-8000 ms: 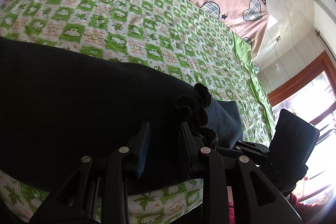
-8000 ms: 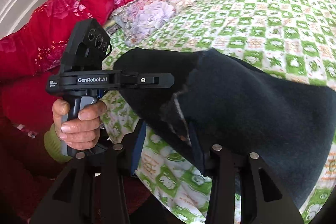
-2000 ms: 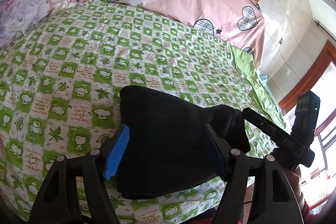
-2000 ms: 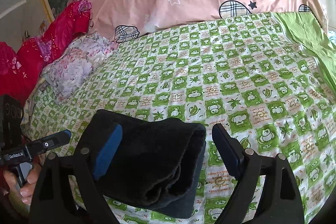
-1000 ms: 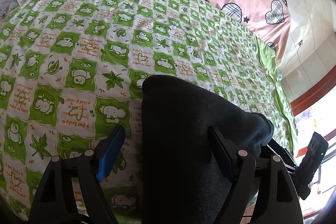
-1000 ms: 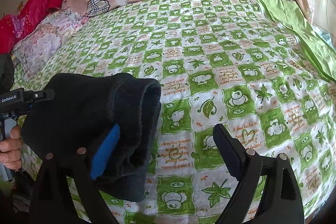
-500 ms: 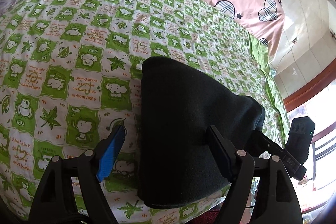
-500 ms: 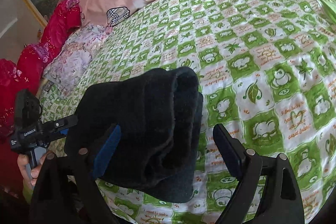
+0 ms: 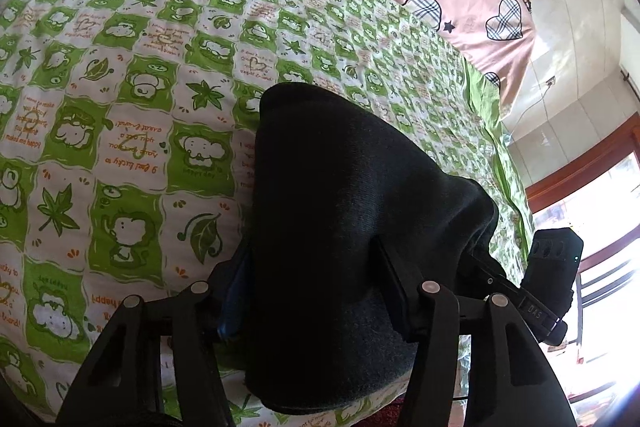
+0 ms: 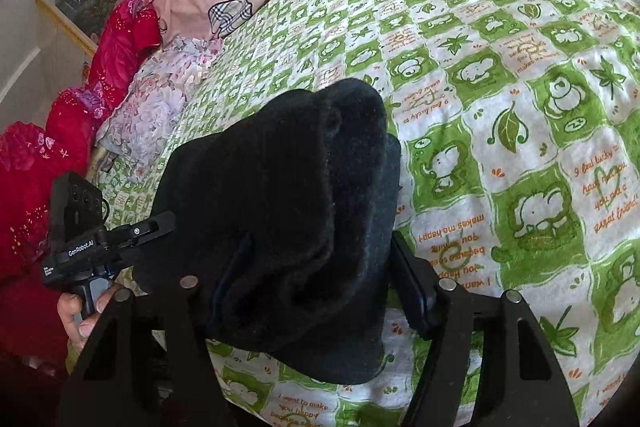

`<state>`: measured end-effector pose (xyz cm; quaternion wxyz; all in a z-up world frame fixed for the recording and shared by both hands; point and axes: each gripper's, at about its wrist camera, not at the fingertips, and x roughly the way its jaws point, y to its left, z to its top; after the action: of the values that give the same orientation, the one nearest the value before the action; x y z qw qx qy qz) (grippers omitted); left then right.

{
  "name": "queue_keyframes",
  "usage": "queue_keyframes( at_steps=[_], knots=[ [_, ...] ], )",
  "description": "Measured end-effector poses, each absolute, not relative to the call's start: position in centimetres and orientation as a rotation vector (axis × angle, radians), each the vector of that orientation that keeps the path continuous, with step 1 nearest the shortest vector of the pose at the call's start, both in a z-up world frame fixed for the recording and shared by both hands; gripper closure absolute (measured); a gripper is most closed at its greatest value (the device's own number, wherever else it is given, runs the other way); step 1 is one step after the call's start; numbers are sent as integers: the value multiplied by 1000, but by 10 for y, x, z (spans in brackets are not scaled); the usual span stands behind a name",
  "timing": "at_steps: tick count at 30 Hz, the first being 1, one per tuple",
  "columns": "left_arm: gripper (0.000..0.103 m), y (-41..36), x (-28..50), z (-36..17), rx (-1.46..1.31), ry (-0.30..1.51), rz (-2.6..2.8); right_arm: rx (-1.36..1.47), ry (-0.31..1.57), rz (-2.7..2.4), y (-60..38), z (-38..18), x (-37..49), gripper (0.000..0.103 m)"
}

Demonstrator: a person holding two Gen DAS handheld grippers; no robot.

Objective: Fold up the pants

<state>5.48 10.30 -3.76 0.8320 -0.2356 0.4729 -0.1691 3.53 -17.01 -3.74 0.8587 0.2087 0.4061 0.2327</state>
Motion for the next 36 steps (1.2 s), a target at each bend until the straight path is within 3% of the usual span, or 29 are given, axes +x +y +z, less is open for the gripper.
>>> queue_keyframes(
  at_steps=[5,9,22,36],
  knots=[
    [64,104,50,-28,-503,966,-397,420,822,515,-167,-24,33,49],
    [67,109,42,-11,-506,918,-405,425,773,563,-164,-6,33,55],
    [67,164,46,41,-496,762,-293,352,700,696,-109,38,84,56],
    [67,207,88,40,-474,741,-128,268,743,732,-47,40,153,56]
  ],
)
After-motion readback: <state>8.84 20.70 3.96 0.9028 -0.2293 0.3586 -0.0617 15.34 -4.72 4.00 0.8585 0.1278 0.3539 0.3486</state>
